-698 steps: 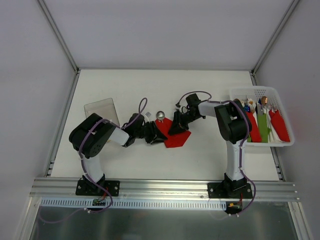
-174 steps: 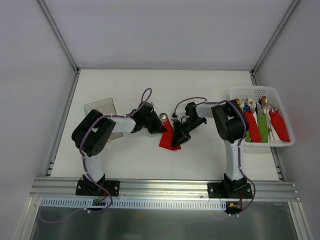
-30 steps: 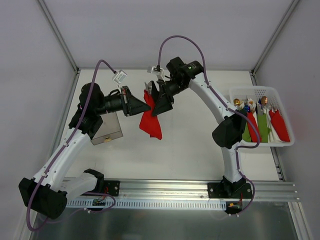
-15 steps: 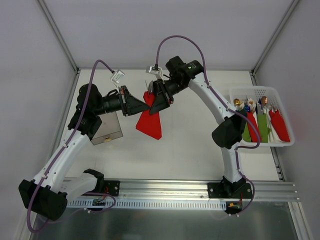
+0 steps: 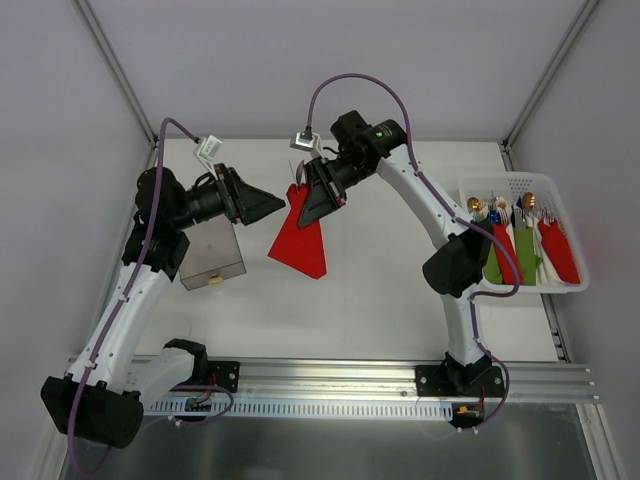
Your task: Place the utensils on the paper napkin and roll it up
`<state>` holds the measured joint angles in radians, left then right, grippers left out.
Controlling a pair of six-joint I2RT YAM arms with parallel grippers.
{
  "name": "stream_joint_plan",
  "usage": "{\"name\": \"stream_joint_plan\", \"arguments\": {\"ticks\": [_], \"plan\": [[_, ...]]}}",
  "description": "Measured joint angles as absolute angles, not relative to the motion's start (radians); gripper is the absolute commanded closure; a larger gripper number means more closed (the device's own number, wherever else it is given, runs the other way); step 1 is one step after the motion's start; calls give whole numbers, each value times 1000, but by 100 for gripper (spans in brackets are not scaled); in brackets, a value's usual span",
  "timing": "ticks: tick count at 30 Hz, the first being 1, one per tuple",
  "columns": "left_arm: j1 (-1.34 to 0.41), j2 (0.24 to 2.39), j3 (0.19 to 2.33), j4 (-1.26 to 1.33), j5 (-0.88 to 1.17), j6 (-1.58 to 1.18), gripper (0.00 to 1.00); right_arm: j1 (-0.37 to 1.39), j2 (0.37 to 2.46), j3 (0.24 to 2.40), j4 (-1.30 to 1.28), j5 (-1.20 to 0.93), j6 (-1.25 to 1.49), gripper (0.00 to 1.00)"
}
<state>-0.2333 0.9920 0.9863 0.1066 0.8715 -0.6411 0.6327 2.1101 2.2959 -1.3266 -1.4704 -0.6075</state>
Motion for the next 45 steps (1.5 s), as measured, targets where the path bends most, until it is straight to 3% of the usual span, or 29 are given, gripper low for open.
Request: {"name": "stream_joint_plan", "arguments": {"ticks": [7, 13, 19, 30, 38, 45], "plan": [[-56, 972, 993, 72, 825, -676, 26, 630, 2133, 2324, -1204, -1423, -372, 100], [18, 970, 1002, 28, 800, -695, 20, 583, 2122, 2104, -581, -1298, 201, 100], [28, 970, 1085, -64, 834, -629, 18, 491, 2145, 2106, -323, -1220, 410, 100], [-35, 972, 1085, -178, 868, -469, 43, 510, 2071, 1986, -453, -996, 263, 100], [-314, 1067, 1144, -339, 656, -287, 42, 554, 1956, 1900, -509, -911, 197, 100], [-354, 1120, 1157, -380, 522, -234, 38, 558, 1905, 1871, -479, -908, 220, 100]]}}
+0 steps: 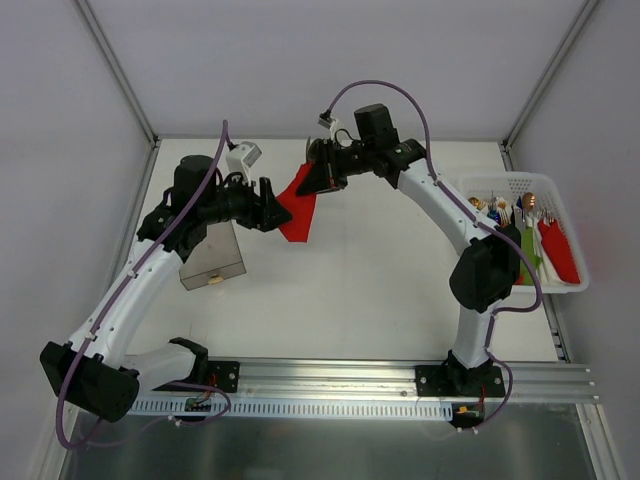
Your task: Place the utensils on the paper napkin and roll it up
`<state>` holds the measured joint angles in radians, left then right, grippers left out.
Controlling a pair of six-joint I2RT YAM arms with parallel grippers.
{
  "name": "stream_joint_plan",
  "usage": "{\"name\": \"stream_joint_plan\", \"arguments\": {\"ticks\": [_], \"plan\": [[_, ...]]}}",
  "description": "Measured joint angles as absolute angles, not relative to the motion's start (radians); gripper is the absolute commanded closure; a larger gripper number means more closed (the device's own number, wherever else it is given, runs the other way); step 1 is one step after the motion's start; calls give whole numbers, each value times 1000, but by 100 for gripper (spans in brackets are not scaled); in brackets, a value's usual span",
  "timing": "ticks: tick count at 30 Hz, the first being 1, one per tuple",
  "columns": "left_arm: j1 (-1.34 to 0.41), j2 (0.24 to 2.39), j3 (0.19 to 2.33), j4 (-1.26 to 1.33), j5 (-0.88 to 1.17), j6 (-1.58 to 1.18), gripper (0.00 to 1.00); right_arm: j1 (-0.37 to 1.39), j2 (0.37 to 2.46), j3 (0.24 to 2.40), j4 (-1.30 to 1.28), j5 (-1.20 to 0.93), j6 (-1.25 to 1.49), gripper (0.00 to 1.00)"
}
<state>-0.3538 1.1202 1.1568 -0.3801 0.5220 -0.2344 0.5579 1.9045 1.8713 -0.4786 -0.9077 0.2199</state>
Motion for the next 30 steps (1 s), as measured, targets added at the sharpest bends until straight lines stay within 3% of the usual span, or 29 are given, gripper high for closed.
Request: {"name": "stream_joint_plan", "arguments": {"ticks": [30], "plan": [[-374, 1152, 1130, -260, 613, -308, 33, 574, 1879, 1724, -139, -1039, 472, 100]]}}
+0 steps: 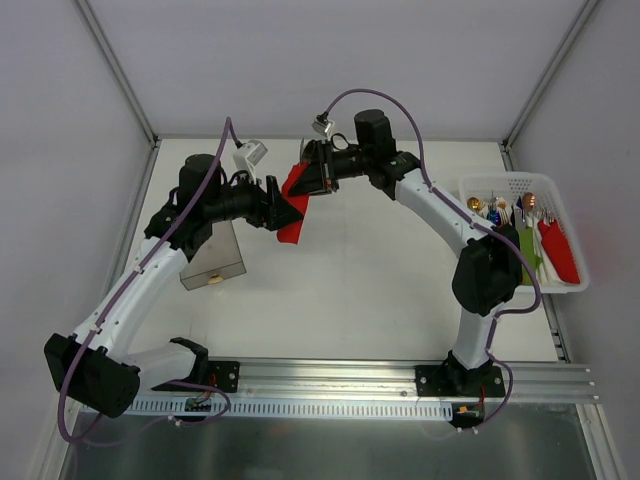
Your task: Place the utensils on the paper napkin and roll it up
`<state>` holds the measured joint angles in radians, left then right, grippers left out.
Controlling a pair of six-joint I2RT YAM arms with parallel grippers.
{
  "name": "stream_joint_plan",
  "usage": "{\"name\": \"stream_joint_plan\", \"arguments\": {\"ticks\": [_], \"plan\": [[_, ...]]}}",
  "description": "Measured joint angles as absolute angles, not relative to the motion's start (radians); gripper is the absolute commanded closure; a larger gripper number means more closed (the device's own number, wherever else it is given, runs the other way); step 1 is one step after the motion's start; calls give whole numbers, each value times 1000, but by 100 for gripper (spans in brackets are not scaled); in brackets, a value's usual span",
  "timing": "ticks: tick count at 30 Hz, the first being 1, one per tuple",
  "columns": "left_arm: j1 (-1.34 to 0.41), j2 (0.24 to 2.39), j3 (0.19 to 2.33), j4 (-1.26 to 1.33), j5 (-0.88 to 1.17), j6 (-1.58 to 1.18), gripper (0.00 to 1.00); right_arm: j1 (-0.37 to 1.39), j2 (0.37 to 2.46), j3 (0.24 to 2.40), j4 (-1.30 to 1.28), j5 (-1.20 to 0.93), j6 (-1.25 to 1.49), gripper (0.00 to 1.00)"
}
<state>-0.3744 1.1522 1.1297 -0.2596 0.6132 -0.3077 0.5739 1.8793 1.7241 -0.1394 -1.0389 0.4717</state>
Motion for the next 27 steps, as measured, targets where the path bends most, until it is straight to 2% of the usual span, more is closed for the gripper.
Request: {"name": "stream_joint_plan", "arguments": {"ticks": [7, 15, 27], "plan": [[-371, 1152, 1113, -239, 620, -344, 32, 574, 1864, 1694, -17, -1071, 548, 100], [-348, 1149, 1077, -170, 688, -396, 43, 574, 1858, 1658, 110, -1093, 620, 100], [-294, 1139, 948, 87, 849, -579, 50, 576, 1858, 1655, 144, -1107, 644, 100]]}}
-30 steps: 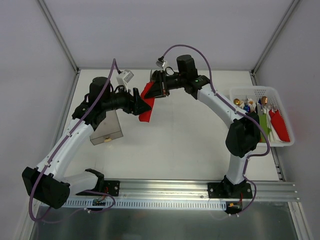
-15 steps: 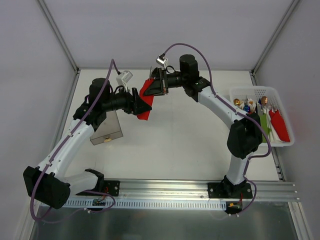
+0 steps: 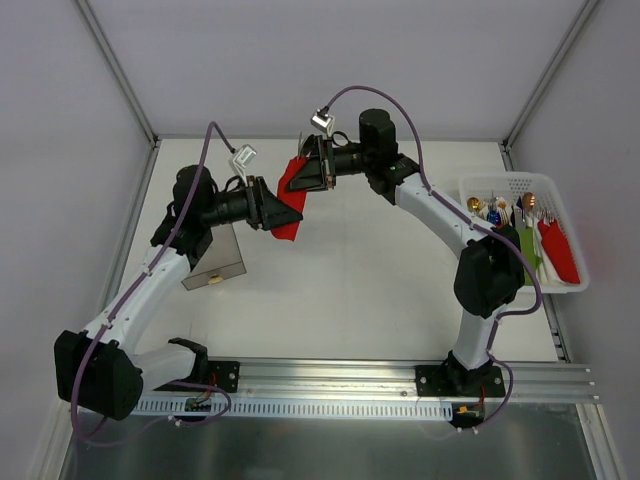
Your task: Place the utensils on the paper napkin and roll it up
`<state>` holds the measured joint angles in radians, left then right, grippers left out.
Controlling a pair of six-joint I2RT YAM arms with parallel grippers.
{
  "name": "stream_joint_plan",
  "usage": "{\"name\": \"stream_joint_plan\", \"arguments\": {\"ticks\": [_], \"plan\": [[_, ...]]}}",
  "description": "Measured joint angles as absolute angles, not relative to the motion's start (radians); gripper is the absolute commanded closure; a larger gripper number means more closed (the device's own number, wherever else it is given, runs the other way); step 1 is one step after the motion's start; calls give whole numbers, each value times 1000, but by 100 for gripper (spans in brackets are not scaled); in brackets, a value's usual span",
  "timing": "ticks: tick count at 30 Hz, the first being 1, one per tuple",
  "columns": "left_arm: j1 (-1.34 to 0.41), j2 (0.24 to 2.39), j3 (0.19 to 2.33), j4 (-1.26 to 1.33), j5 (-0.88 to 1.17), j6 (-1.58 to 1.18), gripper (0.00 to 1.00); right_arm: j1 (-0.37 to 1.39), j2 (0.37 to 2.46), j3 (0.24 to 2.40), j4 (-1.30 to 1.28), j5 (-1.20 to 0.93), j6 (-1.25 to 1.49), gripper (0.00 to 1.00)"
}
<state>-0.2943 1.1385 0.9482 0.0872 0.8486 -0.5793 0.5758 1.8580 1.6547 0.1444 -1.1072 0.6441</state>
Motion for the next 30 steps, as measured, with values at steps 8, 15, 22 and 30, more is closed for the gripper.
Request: {"name": "stream_joint_plan", "arguments": {"ticks": [8, 15, 22, 30], "plan": [[-273, 1138, 852, 318, 918, -749, 67, 578, 1858, 1655, 162, -1107, 652, 100], [-267, 1137, 828, 408, 939, -827, 100, 579, 1858, 1655, 198, -1108, 659, 100], [-266, 1134, 789, 446, 934, -832, 100, 576, 1858, 1655, 205, -1116, 690, 24], [-266, 1105, 769, 445, 929, -802, 100, 541, 1827, 1614, 183, -1114, 662, 7]]}}
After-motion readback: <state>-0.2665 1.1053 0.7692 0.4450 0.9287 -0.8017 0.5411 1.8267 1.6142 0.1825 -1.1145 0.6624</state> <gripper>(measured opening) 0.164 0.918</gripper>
